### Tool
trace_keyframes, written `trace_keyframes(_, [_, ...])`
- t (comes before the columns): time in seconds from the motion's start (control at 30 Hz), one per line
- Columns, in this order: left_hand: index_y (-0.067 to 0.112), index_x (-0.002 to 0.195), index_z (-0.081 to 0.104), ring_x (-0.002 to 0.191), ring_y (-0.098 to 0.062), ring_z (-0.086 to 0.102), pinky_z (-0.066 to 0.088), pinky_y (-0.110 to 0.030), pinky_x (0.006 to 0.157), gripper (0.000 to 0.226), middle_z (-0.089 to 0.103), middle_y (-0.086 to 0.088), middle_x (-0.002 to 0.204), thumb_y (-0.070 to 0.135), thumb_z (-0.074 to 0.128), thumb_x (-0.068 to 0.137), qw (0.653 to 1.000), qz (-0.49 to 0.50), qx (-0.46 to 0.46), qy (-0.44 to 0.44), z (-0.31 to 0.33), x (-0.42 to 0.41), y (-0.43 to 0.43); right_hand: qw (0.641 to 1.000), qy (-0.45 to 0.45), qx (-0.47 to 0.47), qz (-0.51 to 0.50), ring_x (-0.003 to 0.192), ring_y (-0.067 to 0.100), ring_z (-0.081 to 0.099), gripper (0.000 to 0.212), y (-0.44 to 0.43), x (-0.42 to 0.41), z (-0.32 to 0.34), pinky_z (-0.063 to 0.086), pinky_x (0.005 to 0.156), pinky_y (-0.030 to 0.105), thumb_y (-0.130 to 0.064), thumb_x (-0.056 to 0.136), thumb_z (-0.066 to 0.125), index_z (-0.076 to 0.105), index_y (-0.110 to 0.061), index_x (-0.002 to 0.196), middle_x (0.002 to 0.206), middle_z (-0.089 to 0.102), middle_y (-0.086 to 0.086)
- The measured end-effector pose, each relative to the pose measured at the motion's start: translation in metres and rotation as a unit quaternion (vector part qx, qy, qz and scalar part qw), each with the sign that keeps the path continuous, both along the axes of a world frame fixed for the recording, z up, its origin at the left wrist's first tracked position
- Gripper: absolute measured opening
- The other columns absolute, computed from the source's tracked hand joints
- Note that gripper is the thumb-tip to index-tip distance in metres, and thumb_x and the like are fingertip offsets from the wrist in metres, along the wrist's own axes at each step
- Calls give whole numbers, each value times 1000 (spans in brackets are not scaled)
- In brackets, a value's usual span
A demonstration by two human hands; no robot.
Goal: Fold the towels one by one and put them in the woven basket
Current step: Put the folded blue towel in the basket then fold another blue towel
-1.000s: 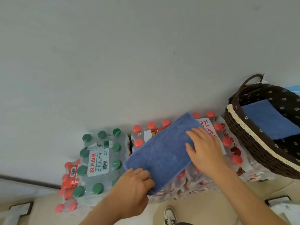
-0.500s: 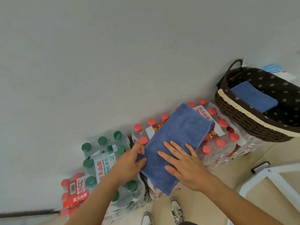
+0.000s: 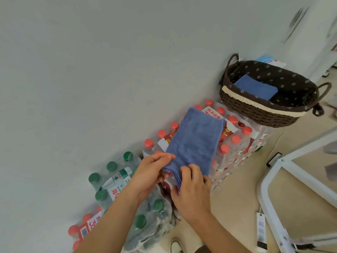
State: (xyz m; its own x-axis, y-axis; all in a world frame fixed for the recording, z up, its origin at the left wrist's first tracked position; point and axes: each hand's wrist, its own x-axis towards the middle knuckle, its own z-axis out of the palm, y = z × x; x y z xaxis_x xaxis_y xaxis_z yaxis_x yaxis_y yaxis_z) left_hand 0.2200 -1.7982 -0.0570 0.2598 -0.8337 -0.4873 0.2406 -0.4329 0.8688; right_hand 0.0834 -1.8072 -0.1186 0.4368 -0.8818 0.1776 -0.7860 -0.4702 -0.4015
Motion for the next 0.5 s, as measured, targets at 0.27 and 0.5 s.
trace_keyframes(0.27, [26, 102, 67, 80, -14, 60, 46, -24, 68, 42, 67, 8, 88, -2, 66, 71, 808, -213, -109, -539, -4, 29, 15, 997, -24, -53, 57, 68, 14, 59, 24, -15, -23, 4, 42, 80, 31, -28, 78, 43, 60, -21, 94, 79, 61, -9])
trace_keyframes(0.5, [21, 106, 67, 101, -15, 61, 47, -27, 82, 26, 67, 5, 106, 36, 53, 89, 622, -310, -269, -667, -29, 19, 15, 981, 27, 54, 182, 75, 20, 59, 38, -37, -38, 20, 45, 78, 38, -36, 94, 28, 61, -18, 96, 85, 65, -3])
